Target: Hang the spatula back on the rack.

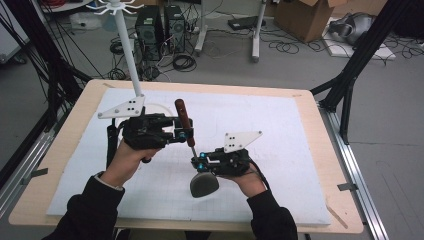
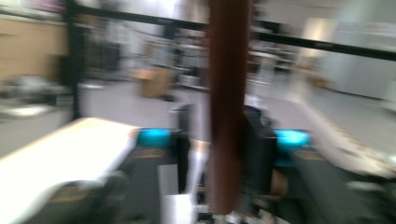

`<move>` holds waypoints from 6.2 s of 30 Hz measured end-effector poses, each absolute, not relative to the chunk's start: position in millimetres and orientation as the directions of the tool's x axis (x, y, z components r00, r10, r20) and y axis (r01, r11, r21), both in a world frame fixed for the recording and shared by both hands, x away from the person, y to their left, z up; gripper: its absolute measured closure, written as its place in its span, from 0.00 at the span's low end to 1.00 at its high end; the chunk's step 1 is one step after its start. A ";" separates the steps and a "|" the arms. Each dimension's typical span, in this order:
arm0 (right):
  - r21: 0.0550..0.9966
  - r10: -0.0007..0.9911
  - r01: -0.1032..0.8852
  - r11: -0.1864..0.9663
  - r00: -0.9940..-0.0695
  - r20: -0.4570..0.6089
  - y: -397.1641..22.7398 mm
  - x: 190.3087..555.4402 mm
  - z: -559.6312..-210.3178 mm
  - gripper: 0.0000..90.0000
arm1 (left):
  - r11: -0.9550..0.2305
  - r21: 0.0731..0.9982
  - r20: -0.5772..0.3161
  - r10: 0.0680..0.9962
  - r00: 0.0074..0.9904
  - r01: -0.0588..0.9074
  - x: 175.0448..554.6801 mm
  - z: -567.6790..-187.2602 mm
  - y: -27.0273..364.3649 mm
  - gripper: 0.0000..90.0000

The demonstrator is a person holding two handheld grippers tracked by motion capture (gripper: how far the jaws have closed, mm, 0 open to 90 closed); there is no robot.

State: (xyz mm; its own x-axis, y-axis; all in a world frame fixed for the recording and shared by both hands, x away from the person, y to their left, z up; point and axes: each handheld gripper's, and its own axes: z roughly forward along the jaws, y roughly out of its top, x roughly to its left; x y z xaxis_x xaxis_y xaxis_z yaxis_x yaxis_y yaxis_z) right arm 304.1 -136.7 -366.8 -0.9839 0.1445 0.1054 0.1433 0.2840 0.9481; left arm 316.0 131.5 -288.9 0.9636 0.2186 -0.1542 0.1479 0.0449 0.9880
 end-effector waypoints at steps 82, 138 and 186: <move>0.962 0.637 0.129 0.241 -0.769 -0.056 -210.7 279.6 -374.3 0.23 | 0.027 0.982 -0.160 0.634 0.757 0.185 429.1 -166.2 218.3 0.81; 0.956 0.631 0.127 0.266 -0.772 -0.073 -209.1 278.2 -377.6 0.23 | 0.082 0.980 -0.174 0.792 0.585 0.180 420.5 -172.6 214.7 0.81; 0.937 0.740 0.229 0.264 -0.671 -0.044 -249.3 277.8 -405.5 0.22 | 0.012 0.998 -0.049 0.664 0.746 0.054 318.2 -360.8 250.2 0.20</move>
